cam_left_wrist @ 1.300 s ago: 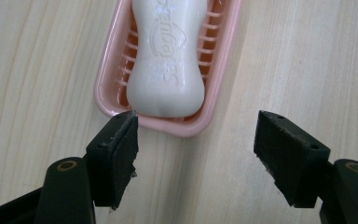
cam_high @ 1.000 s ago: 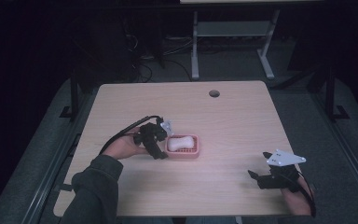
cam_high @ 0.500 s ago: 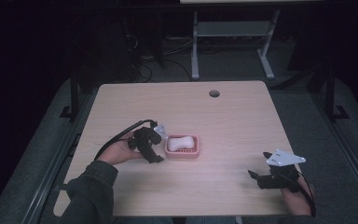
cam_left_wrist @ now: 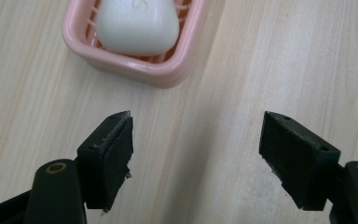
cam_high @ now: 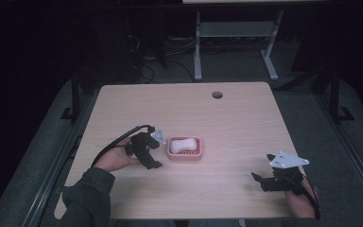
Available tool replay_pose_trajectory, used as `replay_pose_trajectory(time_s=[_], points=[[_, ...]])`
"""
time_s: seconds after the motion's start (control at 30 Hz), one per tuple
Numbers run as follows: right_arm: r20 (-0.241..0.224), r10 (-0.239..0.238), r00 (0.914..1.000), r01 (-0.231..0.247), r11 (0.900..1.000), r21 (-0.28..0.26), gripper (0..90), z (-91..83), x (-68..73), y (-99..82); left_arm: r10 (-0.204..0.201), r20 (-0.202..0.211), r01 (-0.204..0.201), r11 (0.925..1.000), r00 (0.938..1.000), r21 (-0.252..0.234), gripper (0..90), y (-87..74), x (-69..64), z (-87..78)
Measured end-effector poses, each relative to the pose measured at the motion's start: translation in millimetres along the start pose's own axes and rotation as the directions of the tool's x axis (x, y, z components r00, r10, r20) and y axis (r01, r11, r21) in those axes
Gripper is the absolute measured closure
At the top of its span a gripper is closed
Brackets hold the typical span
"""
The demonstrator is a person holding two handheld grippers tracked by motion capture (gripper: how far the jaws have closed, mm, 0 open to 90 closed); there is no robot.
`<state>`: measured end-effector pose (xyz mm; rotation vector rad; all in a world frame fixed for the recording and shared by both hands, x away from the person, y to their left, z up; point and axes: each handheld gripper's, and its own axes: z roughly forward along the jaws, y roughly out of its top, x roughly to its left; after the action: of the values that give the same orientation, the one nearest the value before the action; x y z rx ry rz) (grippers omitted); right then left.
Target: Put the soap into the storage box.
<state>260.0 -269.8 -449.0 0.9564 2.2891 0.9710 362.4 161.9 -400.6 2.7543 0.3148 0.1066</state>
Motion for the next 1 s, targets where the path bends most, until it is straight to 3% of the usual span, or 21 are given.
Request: replay_pose_trajectory(time_s=[0.53,1.0], points=[[0.005,0.001,1.0,-0.001,1.0,0.001,13.8,-0.3,0.2,0.0,-0.003,-0.007,0.003,0.9999,1.0,-0.01,25.1,-10.5,-9.8,3.2],[0.009,-0.008,0.9999,0.008,1.0,0.0,13.8,0.4,0.2,0.8,-0.022,-0.015,0.022,0.9994,0.9996,-0.025,25.1,-33.6,-20.9,1.4]])
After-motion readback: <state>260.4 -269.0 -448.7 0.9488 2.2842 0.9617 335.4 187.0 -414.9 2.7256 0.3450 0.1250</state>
